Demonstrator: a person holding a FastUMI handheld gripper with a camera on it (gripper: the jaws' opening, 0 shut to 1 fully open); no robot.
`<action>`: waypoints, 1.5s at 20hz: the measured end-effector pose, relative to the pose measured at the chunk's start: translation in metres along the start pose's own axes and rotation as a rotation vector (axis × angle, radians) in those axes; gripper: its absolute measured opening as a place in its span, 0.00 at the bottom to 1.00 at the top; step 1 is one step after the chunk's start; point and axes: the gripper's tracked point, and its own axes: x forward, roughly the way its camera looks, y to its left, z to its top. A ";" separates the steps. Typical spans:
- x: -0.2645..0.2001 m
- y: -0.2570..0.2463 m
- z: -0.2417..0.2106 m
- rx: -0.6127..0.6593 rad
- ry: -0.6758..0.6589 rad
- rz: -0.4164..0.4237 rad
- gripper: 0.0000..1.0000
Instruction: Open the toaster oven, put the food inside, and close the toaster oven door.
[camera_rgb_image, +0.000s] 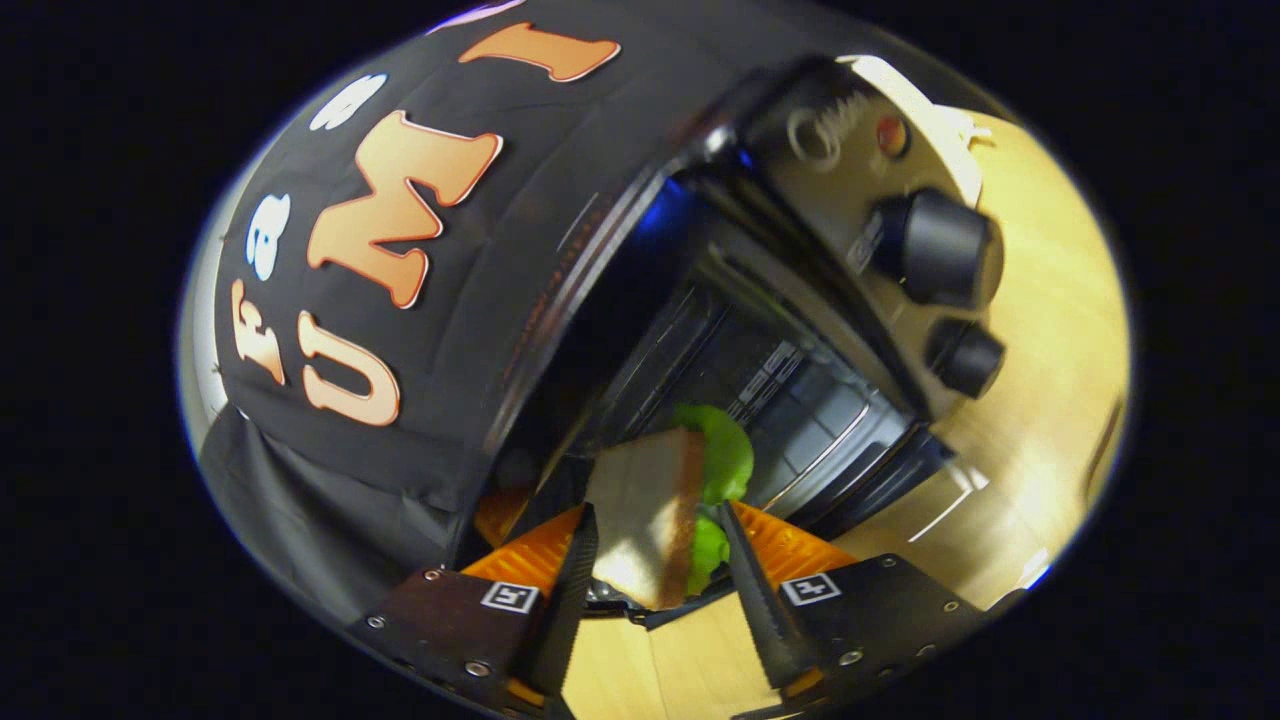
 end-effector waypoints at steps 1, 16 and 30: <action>-0.007 -0.008 -0.001 -0.034 0.017 -0.027 0.78; -0.156 -0.065 -0.075 -0.560 0.315 -0.131 0.97; -0.158 -0.125 -0.135 -0.874 0.494 -0.270 0.98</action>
